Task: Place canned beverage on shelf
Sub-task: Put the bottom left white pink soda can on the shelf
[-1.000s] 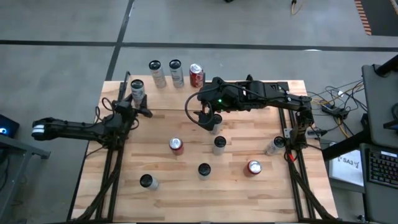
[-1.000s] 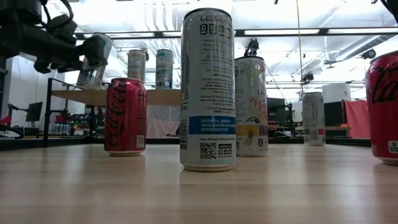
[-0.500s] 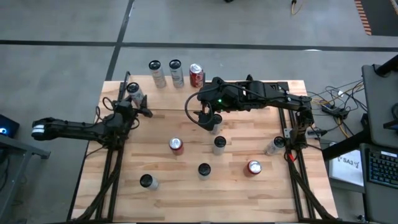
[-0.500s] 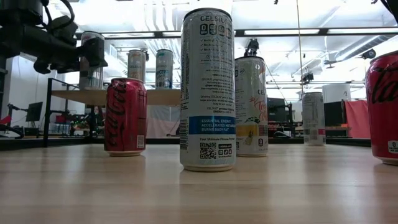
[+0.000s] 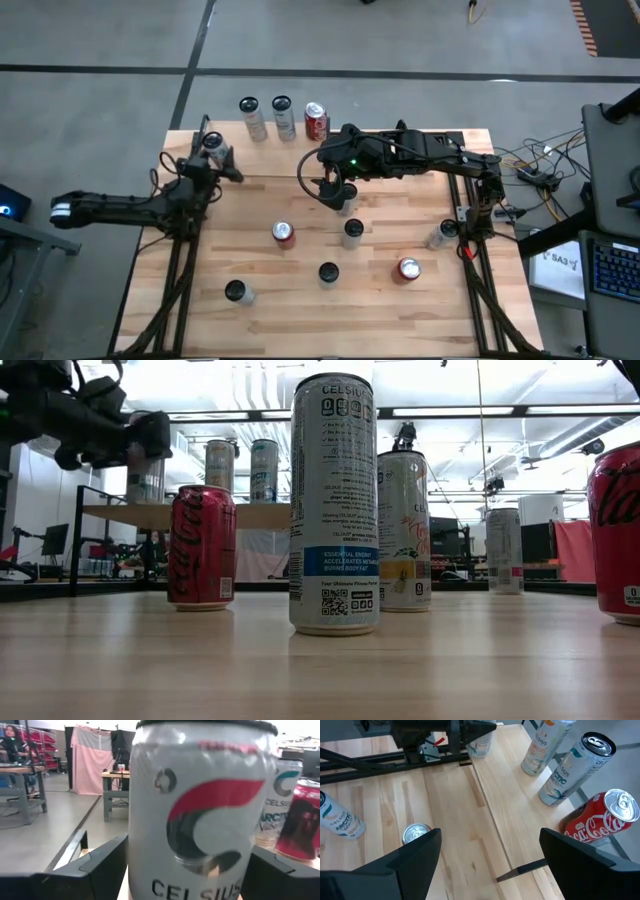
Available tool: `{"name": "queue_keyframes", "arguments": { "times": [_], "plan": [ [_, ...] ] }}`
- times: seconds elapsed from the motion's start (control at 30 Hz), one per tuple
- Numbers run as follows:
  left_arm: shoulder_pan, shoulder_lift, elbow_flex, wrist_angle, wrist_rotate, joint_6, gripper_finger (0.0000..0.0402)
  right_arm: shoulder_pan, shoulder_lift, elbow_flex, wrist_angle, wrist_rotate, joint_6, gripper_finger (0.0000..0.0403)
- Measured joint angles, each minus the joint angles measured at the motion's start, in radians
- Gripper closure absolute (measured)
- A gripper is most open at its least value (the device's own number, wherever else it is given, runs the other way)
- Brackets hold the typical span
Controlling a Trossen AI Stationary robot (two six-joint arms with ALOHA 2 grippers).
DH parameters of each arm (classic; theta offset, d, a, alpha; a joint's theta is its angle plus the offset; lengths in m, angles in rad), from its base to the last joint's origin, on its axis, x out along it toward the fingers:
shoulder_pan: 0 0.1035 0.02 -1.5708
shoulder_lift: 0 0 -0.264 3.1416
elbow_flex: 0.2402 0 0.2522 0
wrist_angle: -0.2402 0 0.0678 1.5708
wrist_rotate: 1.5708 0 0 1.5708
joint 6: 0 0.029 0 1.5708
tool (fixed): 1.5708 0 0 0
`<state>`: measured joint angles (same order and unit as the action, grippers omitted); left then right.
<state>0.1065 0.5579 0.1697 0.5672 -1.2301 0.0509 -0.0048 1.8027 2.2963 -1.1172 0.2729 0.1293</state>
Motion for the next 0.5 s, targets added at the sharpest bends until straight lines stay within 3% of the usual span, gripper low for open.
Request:
{"name": "queue_keyframes", "arguments": {
  "times": [0.5],
  "plan": [
    [0.035, 0.0, 0.061, 0.001, 0.0, 0.072, 0.0107, 0.002, 0.0, 0.0, 0.0, 0.0, 0.002, 0.0076]
  ]
}}
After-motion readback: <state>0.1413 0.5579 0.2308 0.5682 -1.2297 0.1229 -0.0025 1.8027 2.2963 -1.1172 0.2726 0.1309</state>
